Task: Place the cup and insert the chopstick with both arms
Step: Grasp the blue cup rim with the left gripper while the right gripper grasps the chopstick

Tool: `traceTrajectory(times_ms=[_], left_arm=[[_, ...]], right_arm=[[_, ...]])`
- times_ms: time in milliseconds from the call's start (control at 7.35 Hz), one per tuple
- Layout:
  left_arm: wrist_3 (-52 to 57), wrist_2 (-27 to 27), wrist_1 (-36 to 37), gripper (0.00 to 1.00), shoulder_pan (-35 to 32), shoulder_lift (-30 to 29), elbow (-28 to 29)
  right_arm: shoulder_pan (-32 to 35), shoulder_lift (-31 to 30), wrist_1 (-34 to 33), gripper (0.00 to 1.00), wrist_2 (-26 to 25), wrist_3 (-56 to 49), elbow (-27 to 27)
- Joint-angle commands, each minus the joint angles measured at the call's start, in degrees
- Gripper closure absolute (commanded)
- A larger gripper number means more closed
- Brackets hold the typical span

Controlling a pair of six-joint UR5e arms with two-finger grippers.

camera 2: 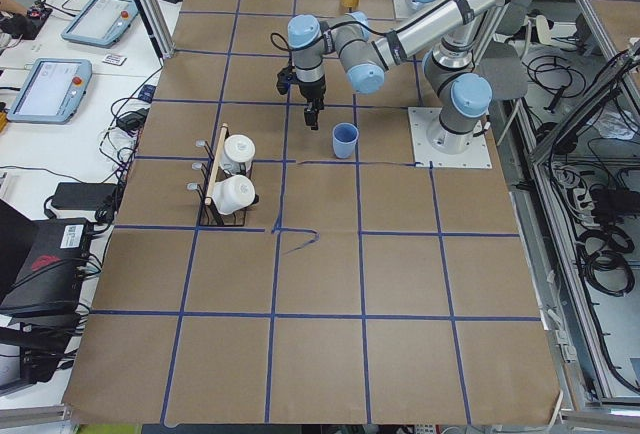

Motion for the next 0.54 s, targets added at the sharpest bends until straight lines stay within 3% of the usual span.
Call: traceTrajectory(times_ms=[0, 136, 408], left_arm=[[-0.3, -0.2, -0.1, 0.3, 0.5, -0.4, -1.7], [-0.1, -0.2, 0.1, 0.42, 0.5, -0.8, -2.1], [-0.1, -0.1, 0.0, 0.86, 0.5, -1.0, -2.0]], right_arm=[[0.0, 0.1, 0.0, 0.67, -0.1, 0.1, 0.1], [0.0, 0.1, -0.2, 0.67, -0.3, 0.1, 0.5], [0.0, 0.1, -0.2, 0.67, -0.3, 0.1, 0.8]])
